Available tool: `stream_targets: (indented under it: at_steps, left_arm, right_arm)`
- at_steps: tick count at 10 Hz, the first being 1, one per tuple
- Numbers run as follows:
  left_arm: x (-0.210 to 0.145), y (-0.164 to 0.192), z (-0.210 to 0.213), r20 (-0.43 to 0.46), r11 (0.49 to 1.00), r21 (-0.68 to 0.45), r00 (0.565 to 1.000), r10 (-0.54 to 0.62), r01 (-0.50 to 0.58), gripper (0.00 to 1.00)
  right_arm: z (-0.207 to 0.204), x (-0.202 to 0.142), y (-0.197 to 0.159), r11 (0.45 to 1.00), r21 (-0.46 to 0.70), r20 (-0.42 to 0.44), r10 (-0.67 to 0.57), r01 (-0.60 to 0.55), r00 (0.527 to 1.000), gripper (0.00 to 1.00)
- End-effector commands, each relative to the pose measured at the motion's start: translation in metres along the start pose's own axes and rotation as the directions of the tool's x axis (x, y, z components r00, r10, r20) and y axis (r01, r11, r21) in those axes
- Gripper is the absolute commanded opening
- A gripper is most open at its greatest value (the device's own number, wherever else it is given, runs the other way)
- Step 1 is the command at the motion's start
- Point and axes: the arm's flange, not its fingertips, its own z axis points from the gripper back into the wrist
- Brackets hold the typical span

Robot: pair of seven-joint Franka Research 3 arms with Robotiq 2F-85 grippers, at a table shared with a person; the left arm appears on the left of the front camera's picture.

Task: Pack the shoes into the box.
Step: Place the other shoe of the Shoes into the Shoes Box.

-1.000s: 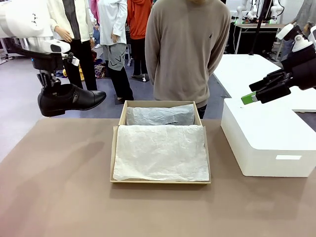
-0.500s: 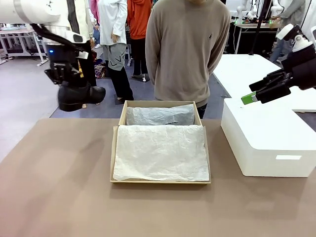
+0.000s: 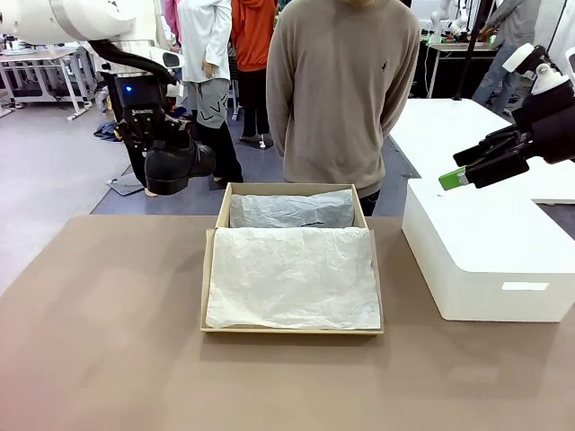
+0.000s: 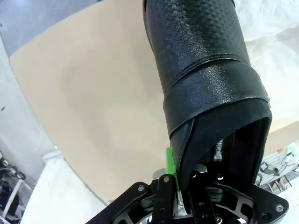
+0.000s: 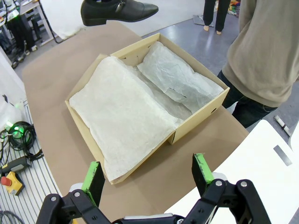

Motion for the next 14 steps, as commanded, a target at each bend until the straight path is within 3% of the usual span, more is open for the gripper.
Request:
stream_targets:
  at_steps: [1, 5, 9, 11, 12, 14]
  left_arm:
    - [0.000, 0.004, 0.002, 0.004, 1.000, -0.005, 1.000, -0.004, 0.004, 0.00]
    - [0.001, 0.001, -0.002, -0.004, 1.000, 0.000, 1.000, 0.001, -0.001, 0.00]
    - [-0.007, -0.065, 0.018, 0.030, 0.945, -0.050, 0.945, 0.325, -0.324, 0.00]
    - [-0.005, -0.099, 0.023, 0.018, 0.872, -0.033, 0.872, 0.490, -0.489, 0.00]
    - [-0.004, -0.113, 0.023, 0.036, 0.836, -0.005, 0.835, 0.549, -0.549, 0.00]
    - [-0.004, -0.146, 0.019, 0.035, 0.827, -0.016, 0.826, 0.563, -0.562, 0.00]
  right_arm:
    - [-0.002, 0.001, -0.002, 1.000, 0.012, 0.016, 0.014, -0.014, 1.000, 1.00]
    - [-0.002, 0.001, -0.002, 1.000, 0.012, 0.016, 0.014, -0.014, 1.000, 1.00]
    - [-0.002, 0.001, -0.002, 1.000, 0.012, 0.016, 0.014, -0.014, 1.000, 1.00]
    - [-0.002, 0.001, -0.002, 1.000, 0.012, 0.016, 0.014, -0.014, 1.000, 1.00]
    - [-0.002, 0.001, -0.002, 1.000, 0.012, 0.016, 0.014, -0.014, 1.000, 1.00]
    - [-0.002, 0.001, -0.002, 1.000, 0.012, 0.016, 0.014, -0.014, 1.000, 1.00]
